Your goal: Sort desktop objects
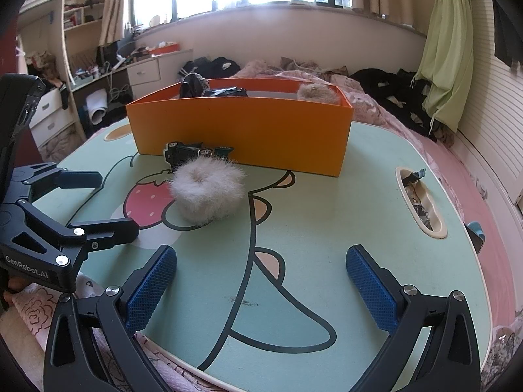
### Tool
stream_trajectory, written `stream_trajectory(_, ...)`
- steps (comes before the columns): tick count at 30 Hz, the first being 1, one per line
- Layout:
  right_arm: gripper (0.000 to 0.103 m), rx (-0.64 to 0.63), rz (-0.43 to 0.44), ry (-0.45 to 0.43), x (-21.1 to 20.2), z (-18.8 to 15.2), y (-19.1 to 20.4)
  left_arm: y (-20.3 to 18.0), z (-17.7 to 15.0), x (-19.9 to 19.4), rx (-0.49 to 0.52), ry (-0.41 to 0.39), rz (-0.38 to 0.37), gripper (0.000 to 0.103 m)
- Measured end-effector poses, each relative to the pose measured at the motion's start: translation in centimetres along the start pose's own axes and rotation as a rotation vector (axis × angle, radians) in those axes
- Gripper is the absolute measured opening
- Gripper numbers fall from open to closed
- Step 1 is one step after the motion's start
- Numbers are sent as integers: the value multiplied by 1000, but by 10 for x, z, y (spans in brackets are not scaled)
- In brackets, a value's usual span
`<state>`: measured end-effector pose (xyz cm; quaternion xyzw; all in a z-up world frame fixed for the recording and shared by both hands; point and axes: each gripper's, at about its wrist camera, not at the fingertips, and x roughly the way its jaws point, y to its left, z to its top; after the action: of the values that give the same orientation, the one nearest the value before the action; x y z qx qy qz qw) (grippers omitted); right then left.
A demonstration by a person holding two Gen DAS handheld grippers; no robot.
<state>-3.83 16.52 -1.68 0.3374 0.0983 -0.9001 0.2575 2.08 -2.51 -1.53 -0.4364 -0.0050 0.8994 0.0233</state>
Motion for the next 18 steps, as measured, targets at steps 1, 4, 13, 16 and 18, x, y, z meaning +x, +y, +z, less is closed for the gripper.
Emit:
stream_trajectory(1, 103, 0, 0, 0, 0, 0, 0, 0, 0, 0, 0, 0, 0, 103)
stream_trajectory(4, 103, 0, 0, 0, 0, 0, 0, 0, 0, 0, 0, 0, 0, 103)
stream_trajectory(13, 103, 29, 15, 18, -1, 11, -5, 0, -1, 0, 0, -1, -1, 103)
stream_trajectory(16, 103, 28, 17, 10, 0, 21, -4, 1, -1, 0, 0, -1, 0, 103)
stream_trajectory(18, 103, 27, 19, -2, -1, 30, -1, 4, -1, -1, -13, -2, 10, 103)
